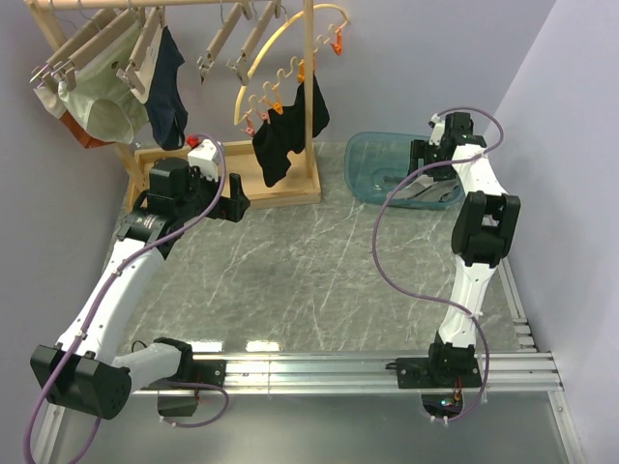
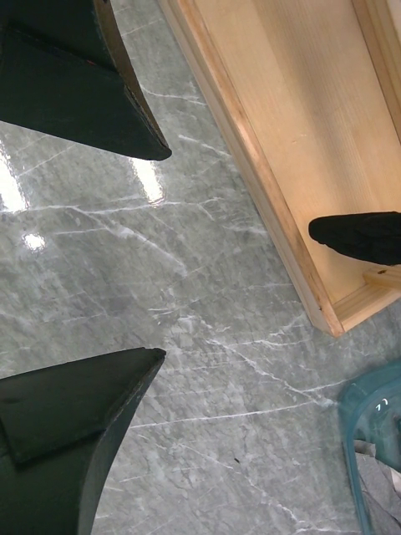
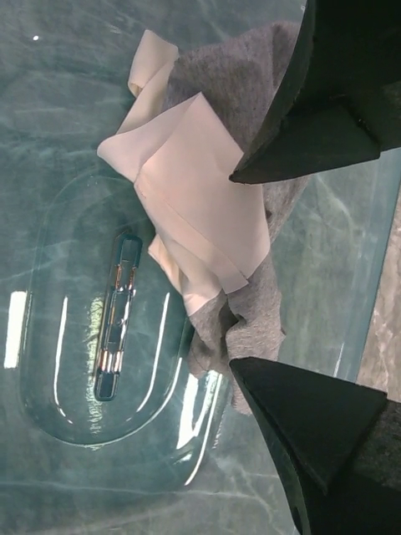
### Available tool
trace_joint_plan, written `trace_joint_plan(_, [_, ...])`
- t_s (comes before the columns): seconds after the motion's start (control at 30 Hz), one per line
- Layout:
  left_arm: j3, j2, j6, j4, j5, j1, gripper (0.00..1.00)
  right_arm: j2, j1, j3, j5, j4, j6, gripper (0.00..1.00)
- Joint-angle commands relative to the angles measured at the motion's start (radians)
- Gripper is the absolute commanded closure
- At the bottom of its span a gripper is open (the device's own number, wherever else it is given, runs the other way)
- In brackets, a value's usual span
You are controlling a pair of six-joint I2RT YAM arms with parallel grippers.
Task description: Clip the underwear to the hanger
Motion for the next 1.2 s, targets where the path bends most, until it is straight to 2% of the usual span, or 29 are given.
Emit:
trace_joint_plan(0.0, [0.036,-0.016,0.016,0.008,0.008,-0.002,0.01,0.03,-0.002,0.047,0.004,0.009,0.025,0.1])
trace_joint_plan(0.23, [0.041,-0.003,0.017,0.01,0.005,-0.002,0.01,0.061,0.001,0.061,0.03,0.006,0.012,0.23])
trace_joint_plan(0.33, [0.048,0.001,0.019,0.01,0.011,-0.002,0.01,0.056,0.003,0.061,0.041,0.0,0.002,0.36])
trace_joint_plan(0.43, [0.055,0.009,0.019,0.011,0.013,-0.002,0.01,0.05,0.003,0.061,0.039,-0.009,-0.011,0.59])
trace_joint_plan(0.47, [0.059,0.01,0.019,0.01,0.011,-0.002,0.01,0.048,0.003,0.062,0.038,-0.017,-0.014,0.75])
trace_joint_plan(0.5, [0.064,0.012,0.017,0.008,0.01,-0.002,0.01,0.044,0.003,0.065,0.035,-0.022,-0.02,0.84])
trace_joint_plan(0.6, [0.078,0.01,0.011,0.003,-0.001,-0.002,0.01,0.002,0.003,0.073,0.024,-0.029,-0.027,1.0])
trace_joint_plan(0.9, [0.16,0.058,-0.056,-0.064,-0.004,0.021,0.01,-0.306,-0.005,0.024,-0.025,-0.008,-0.07,1.0])
trace_joint_plan(1.17, [0.139,0.038,-0.098,0.0,0.025,0.039,0.01,-0.57,-0.034,-0.091,-0.022,-0.011,-0.147,1.0])
